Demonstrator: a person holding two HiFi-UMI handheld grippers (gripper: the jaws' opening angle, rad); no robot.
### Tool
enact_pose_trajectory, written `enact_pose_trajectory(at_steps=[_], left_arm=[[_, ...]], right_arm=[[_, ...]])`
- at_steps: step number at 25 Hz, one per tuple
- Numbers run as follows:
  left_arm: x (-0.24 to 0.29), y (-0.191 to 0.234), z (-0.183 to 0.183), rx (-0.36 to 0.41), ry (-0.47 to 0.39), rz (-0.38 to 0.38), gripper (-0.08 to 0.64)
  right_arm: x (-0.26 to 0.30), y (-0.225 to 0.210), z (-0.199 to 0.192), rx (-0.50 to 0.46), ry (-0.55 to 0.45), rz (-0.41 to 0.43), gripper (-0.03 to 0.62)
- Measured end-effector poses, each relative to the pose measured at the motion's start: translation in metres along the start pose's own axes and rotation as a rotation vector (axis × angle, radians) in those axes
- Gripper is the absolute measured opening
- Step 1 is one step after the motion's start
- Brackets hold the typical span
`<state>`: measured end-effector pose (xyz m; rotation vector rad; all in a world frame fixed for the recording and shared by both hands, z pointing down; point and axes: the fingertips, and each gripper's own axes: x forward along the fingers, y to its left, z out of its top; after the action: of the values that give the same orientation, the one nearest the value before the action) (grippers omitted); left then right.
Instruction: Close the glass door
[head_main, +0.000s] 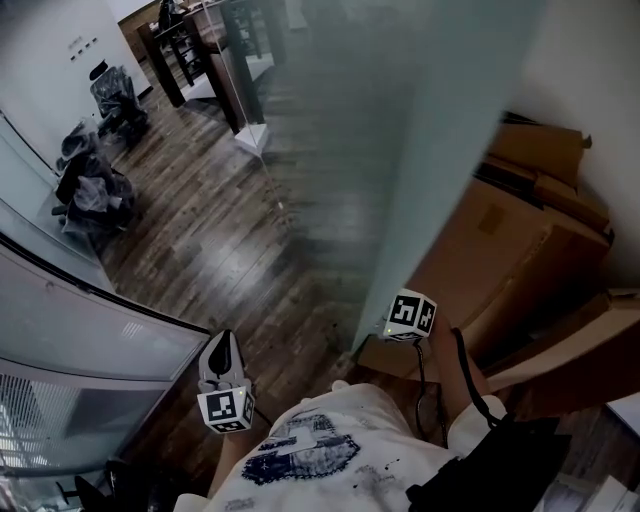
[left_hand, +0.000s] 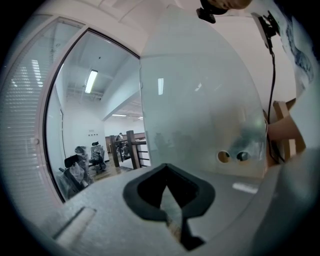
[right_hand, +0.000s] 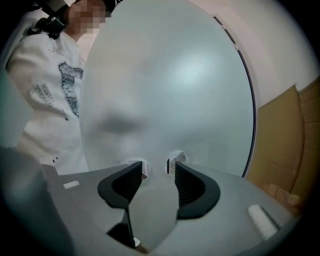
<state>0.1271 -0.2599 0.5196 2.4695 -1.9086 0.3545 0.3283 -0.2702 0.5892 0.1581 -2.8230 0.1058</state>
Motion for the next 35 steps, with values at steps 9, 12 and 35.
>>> enact_pose_trajectory(at_steps=[9,12,35], left_arm=[[-0.004,0.000,-0.008,-0.024,0.002,0.020,0.000],[-0.008,0.005,-0.012,-0.033,0.002,0.029,0.000],[-0.046,0.054,-0.016,-0.068,-0.015,0.106,0.000]], right_arm=[[0.026,0.001,-0.006,0.001,0.007,0.013,0.135],[0.030,0.003,-0.005,0.001,0.015,0.024,0.135],[0.110,0.026,0.023,-0.011,0.016,0.018,0.133]])
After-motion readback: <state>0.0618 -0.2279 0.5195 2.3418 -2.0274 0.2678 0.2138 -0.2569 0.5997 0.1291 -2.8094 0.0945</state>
